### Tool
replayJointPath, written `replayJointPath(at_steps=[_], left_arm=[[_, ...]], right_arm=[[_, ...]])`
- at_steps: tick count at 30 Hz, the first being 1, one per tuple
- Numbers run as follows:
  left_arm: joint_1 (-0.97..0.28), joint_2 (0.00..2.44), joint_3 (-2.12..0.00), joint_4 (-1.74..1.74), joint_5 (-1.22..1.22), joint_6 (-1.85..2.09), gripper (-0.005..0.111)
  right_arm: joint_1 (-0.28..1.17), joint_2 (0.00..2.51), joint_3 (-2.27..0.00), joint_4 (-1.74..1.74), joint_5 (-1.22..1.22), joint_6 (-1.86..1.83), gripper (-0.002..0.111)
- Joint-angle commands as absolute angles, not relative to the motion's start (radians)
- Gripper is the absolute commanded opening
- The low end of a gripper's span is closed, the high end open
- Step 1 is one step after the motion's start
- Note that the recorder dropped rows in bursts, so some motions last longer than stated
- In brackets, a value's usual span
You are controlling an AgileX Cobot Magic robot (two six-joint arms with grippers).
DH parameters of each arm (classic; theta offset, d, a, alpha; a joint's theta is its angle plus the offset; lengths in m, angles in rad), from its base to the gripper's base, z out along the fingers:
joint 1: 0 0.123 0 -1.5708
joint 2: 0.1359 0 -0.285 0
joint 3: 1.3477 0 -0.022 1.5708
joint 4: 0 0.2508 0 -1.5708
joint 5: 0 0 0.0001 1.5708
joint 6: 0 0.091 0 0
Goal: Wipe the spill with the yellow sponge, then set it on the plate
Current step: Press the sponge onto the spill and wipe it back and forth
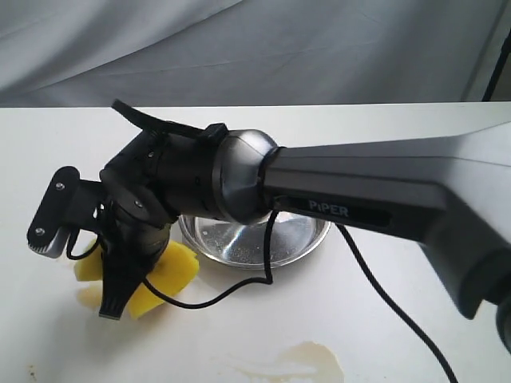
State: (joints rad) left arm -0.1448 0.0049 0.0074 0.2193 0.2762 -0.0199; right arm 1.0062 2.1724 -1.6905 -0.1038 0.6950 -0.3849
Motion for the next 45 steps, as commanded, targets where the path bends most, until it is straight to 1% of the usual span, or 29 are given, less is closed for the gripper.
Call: replayJointPath(at_steps=[1, 7, 14, 22, 31, 38, 41, 45], left_arm=[[-0.150, 0.000, 0.000, 0.218, 0.266, -0.026, 0.000], [-0.150, 0.000, 0.000, 0.218, 0.266, -0.026, 0.000], [-0.150, 0.000, 0.000, 0.218, 0.266, -0.026, 0.000], [-0.150, 0.000, 0.000, 0.218, 0.266, -0.026, 0.000], [-0.150, 0.000, 0.000, 0.218, 0.266, -0.026, 0.000], [-0.150, 0.000, 0.000, 0.218, 0.266, -0.026, 0.000], [-0.150, 0.000, 0.000, 0.218, 0.266, -0.026, 0.000], [-0.150, 0.000, 0.000, 0.218, 0.266, -0.026, 0.000]], right_arm=[[0.997, 2.161, -1.662, -0.094, 0.734, -0.388, 0.000], [0.997, 2.210, -1.642, -0.079, 0.692, -0.388, 0.000], [0.997, 2.306, -1.642, 0.000, 0.465, -0.388, 0.000], [1.012, 2.343, -1.642, 0.107, 0.226, -0.388, 0.000], [1.019, 2.390, -1.642, 0.150, 0.013, -0.386, 0.000], [0.978, 2.395, -1.642, 0.305, -0.132, -0.386, 0.000], [0.962, 2.390, -1.642, 0.359, -0.147, -0.386, 0.000], [0.955, 2.359, -1.642, 0.358, -0.106, -0.386, 0.000]])
